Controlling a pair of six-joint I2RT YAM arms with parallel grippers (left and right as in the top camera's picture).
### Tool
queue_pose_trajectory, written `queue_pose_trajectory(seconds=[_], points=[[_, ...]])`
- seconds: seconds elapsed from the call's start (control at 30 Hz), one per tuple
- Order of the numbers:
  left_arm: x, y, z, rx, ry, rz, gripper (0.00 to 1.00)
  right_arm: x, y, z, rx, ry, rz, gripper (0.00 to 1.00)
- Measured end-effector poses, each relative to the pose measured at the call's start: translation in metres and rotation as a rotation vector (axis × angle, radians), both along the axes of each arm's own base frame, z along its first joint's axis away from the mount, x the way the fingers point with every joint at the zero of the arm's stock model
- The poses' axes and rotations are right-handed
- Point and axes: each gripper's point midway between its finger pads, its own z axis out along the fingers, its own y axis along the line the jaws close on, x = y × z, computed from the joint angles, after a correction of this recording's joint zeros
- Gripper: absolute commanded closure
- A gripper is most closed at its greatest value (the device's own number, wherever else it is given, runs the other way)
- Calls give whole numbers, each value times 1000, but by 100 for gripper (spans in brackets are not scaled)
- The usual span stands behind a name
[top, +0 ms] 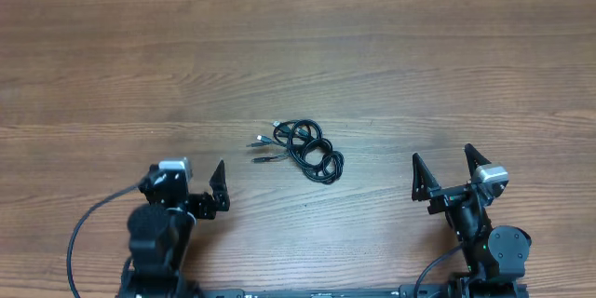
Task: Untangle cables
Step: 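Move the left gripper toward the black cable bundle and lower it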
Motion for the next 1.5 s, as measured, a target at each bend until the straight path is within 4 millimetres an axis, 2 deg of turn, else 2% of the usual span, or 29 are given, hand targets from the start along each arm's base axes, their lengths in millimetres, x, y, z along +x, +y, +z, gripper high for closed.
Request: queue_pose_trajectory(seconds=[0.3,0.63,0.73,0.87,1.13,1.5], points=[[26,-6,-27,15,315,-38,0,0,0,0,0,-1,0,0],[41,-13,-60,21,561,-89,0,0,0,0,0,-1,1,0],[48,-16,-65,25,592,-114,0,0,0,0,0,-1,0,0],[47,-23,-70,3,618,-153,0,0,0,0,0,-1,0,0],[44,-48,-63,-8,575,-344,0,0,0,0,0,-1,0,0],[45,-57,-59,-21,547,-402,0,0,0,0,0,-1,0,0]])
